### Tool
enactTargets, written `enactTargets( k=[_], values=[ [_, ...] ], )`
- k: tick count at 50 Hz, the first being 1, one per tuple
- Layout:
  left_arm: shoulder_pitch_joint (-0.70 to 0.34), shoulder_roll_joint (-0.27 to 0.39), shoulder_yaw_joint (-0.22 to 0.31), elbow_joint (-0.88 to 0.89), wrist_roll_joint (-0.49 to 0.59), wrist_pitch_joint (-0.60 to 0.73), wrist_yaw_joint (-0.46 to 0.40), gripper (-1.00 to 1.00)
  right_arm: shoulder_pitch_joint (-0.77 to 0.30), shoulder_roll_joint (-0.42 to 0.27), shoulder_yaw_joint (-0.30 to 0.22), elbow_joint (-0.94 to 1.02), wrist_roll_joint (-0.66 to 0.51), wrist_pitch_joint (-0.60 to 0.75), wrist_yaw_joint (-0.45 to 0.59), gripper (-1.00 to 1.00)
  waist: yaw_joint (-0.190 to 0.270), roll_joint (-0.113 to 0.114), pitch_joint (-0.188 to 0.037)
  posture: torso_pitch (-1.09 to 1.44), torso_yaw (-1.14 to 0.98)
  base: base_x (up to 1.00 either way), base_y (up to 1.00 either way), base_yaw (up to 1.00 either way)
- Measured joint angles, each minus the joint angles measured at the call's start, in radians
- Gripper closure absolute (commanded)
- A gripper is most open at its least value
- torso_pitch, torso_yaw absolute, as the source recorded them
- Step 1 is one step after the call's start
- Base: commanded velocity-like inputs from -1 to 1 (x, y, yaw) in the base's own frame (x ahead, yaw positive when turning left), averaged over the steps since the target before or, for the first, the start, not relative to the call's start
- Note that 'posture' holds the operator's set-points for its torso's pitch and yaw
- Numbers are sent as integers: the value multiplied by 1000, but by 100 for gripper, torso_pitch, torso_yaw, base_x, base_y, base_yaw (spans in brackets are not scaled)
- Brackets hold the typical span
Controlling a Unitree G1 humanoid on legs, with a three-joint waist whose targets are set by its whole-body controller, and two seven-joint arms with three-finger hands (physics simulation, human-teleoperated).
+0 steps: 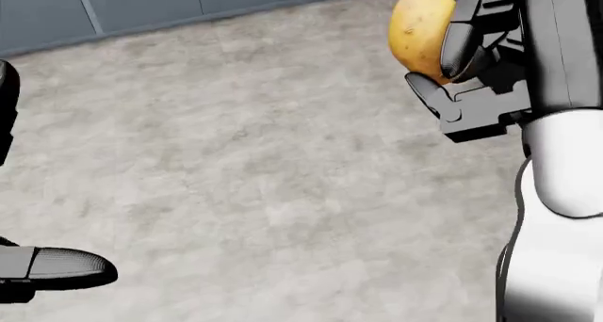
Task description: Pick the potato from the oven and place it on the plate on the counter.
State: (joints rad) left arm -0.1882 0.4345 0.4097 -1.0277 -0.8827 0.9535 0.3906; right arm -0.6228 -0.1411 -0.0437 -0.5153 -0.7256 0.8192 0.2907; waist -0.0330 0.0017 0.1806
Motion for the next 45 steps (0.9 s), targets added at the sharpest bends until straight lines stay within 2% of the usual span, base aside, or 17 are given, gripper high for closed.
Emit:
enactTargets(
  k=[3, 8, 10, 12, 17, 21, 23, 24, 25, 26, 27, 29, 36, 38, 39, 40, 45],
  values=[
    [27, 3, -1, 18, 14, 18, -11, -100, 7, 15, 20, 2, 1, 18, 18, 100, 7, -21, -17, 20, 0, 91, -31, 0],
    [6, -12, 31, -13, 60, -2, -34, -100, -12, 21, 37, -35, -9, -18, 23, 100, 5, -9, -51, 20, 0, 91, -30, 0],
    [6, -13, 30, -17, 63, -10, -40, -100, -28, 20, 35, -39, -19, -19, 28, 100, 21, 36, -46, 20, 0, 91, -29, 0],
    [14, -15, 25, 6, 61, -2, -40, -100, -12, 32, 41, -28, -25, -17, 33, 100, 23, 50, -9, 20, 0, 91, -29, 0],
    [2, 12, -12, 5, 46, 9, -1, -100, 7, 16, 9, -23, -4, 13, 47, 100, 30, 72, -53, 20, 0, 93, -26, 0],
    [41, 33, -38, -15, 58, -51, 5, -100, 5, -11, -9, -82, -9, -7, 29, 100, 56, 61, -68, 20, 0, 94, -21, 0],
    [45, 56, -49, -5, 51, -66, 23, -100, -10, -15, -11, -90, -9, -1, 34, 100, 62, 37, -69, 20, 0, 94, -20, 0],
    [42, 70, -54, 0, 43, -73, 36, -100, -9, -15, -11, -87, -6, -3, 33, 100, 53, 2, -65, 20, 0, 95, -20, 0],
    [43, 68, -60, 1, 35, -78, 48, -100, -5, -18, -11, -77, 0, -4, 33, 100, 47, -14, -41, 20, 0, 94, -20, 0],
    [47, 66, -73, 7, 24, -77, 57, -100, 10, -19, -13, -63, 4, 1, 35, 100, 41, -18, -8, 20, 0, 94, -20, 0],
    [50, 70, -87, 13, 13, -72, 62, -100, 28, -19, -16, -54, 6, 13, 38, 100, 31, -26, 1, 20, 0, 95, -21, 0],
    [52, 84, -86, 17, -6, -61, 73, -100, 26, -19, -11, -42, 7, 38, 48, 100, 21, -32, -16, 20, 0, 94, -21, 0],
    [23, 95, -67, -19, -2, -93, 83, -100, -18, -18, -4, -105, -2, 23, 46, 100, 11, 3, -60, 20, 0, 94, -20, 0],
    [11, 111, -76, -13, -24, -92, 105, -100, -31, -19, 1, -100, -3, 34, 57, 100, 30, 54, -43, 20, 0, 94, -20, 0],
    [12, 119, -76, 0, -41, -87, 116, -100, -21, -11, 7, -93, -2, 38, 61, 100, 28, 50, -15, 20, 0, 95, -16, 0],
    [21, 122, -74, 12, -54, -77, 128, -100, -9, -6, 17, -81, 3, 45, 67, 100, 32, 54, -7, 20, 0, 95, -15, 0],
    [8, 138, -63, -4, -81, -70, 148, -100, -24, -11, 11, -85, 0, 79, 88, 100, 47, 70, -51, 20, 0, 95, -12, 0]
  ],
)
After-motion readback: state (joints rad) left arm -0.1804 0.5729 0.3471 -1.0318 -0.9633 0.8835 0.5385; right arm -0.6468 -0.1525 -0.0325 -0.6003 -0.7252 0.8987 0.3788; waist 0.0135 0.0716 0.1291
